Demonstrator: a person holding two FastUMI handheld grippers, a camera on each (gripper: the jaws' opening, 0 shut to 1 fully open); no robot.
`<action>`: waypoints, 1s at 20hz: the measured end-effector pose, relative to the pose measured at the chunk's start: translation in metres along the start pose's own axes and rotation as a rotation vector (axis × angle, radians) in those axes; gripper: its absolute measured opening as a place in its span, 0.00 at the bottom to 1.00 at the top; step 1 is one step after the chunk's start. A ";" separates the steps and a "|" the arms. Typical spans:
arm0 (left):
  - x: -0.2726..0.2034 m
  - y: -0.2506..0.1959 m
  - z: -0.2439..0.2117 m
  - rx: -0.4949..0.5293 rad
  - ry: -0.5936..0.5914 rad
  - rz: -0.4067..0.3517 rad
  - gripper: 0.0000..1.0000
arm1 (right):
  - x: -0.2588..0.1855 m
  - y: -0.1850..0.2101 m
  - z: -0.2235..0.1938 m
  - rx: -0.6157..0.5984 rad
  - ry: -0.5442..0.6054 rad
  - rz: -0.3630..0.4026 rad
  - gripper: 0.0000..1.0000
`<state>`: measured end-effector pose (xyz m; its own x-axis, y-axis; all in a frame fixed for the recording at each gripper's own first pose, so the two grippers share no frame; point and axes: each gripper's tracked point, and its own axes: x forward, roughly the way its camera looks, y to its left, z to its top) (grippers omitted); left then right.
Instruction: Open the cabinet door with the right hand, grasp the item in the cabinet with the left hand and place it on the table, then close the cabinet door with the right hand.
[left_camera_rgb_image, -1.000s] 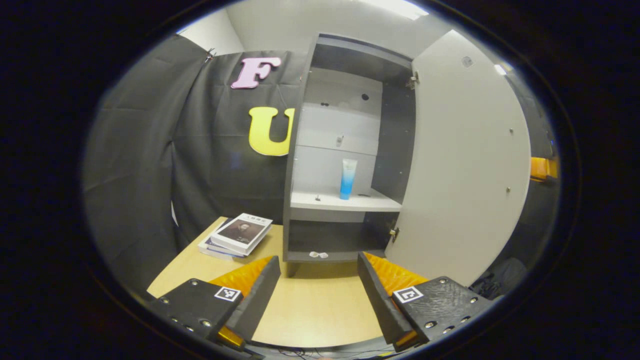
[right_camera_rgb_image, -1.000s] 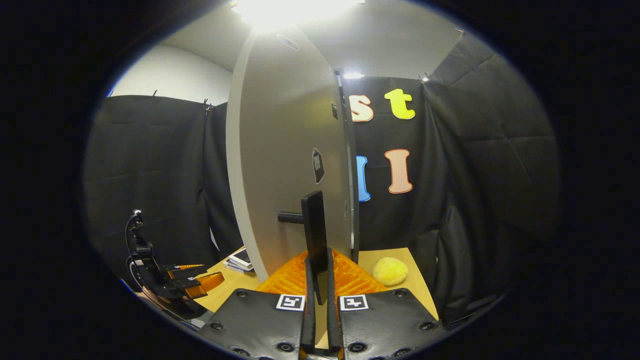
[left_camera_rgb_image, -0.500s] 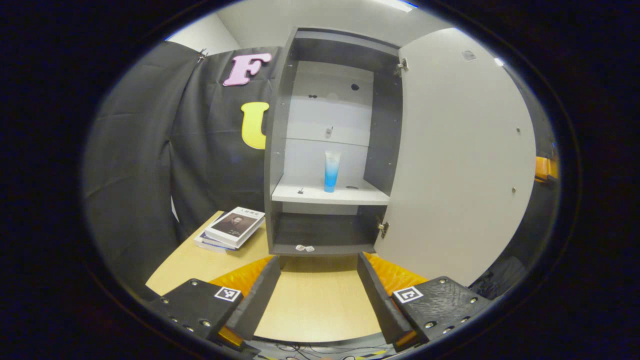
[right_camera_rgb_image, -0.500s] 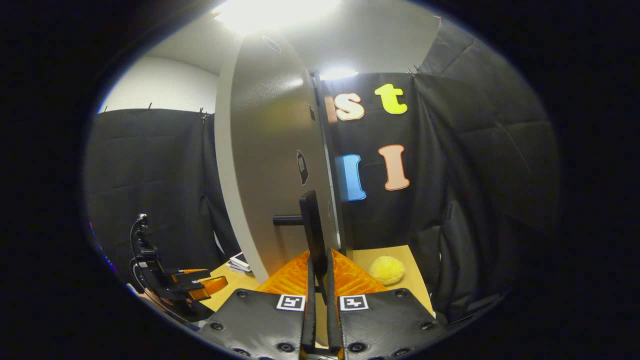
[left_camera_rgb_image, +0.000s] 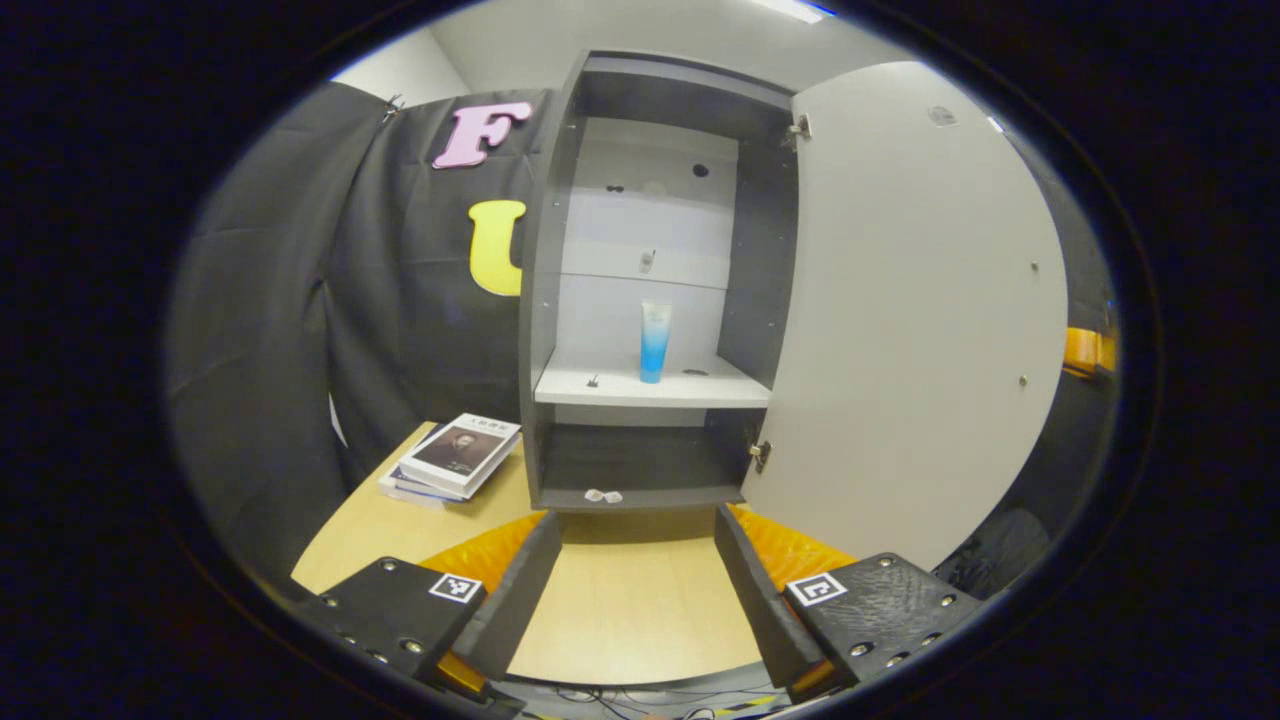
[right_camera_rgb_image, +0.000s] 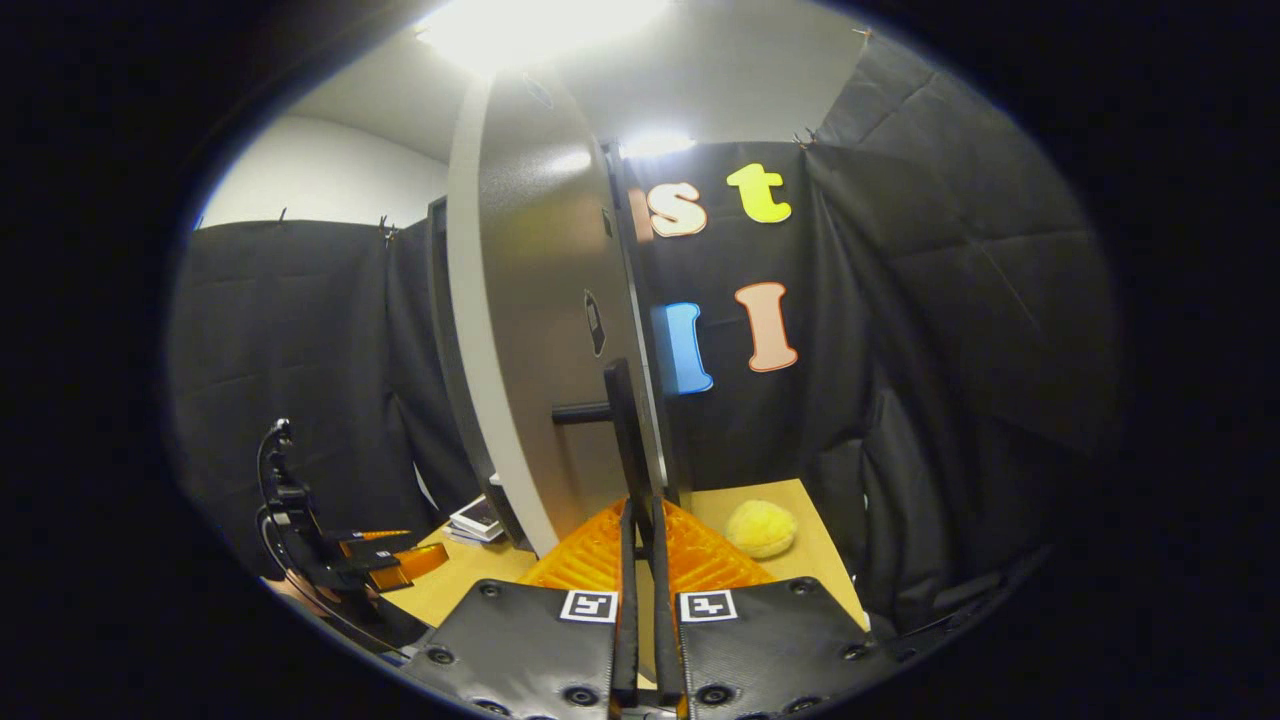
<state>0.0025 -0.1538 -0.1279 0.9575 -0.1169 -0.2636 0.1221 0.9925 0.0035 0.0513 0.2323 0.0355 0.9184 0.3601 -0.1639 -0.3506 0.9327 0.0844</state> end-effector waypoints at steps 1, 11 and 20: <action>0.001 0.008 0.000 0.011 -0.003 -0.013 0.95 | -0.004 -0.005 -0.002 -0.031 0.007 -0.024 0.08; 0.012 0.066 0.003 0.003 -0.028 -0.124 0.91 | -0.067 0.005 0.004 0.006 -0.056 -0.167 0.05; 0.048 0.066 0.045 0.007 -0.109 -0.140 0.95 | -0.031 -0.053 0.030 0.051 -0.119 -0.297 0.09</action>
<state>0.0686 -0.0960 -0.0969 0.9536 -0.2577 -0.1557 0.2579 0.9660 -0.0195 0.0467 0.1714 0.0658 0.9952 0.0650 -0.0734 -0.0575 0.9933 0.0999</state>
